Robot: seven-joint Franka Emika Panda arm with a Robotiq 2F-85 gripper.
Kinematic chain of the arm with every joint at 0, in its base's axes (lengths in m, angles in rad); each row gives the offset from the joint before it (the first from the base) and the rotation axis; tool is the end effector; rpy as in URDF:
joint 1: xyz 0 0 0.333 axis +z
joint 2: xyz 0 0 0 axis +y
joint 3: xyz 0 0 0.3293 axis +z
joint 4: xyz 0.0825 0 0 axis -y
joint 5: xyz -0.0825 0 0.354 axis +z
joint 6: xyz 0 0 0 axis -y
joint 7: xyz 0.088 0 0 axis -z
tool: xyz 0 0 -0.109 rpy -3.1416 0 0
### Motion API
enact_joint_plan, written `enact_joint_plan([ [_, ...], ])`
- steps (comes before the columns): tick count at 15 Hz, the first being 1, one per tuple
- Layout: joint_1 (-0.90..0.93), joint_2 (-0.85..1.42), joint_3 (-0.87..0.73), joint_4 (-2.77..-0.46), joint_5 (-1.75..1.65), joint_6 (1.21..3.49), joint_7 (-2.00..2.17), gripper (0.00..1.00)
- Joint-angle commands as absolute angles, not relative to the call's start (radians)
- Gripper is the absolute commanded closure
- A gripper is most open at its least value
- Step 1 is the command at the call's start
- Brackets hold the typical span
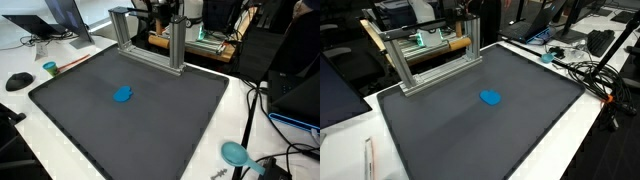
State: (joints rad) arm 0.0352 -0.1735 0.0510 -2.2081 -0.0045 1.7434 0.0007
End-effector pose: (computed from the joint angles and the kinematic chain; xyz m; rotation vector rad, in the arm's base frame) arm 0.4293 0.0374 0.4572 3.0805 0.1308 -0.4512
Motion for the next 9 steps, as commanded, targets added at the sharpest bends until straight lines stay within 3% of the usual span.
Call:
enact_joint_plan([
  [1, 0.029, -0.158, 0.036, -2.191, 0.005, 1.651, 0.003, 0.00],
  [7, 0.027, -0.152, 0.022, -2.183, 0.025, 1.577, -0.007, 0.00],
  [9, 0.022, -0.177, 0.016, -2.200, 0.053, 1.676, 0.031, 0.00],
])
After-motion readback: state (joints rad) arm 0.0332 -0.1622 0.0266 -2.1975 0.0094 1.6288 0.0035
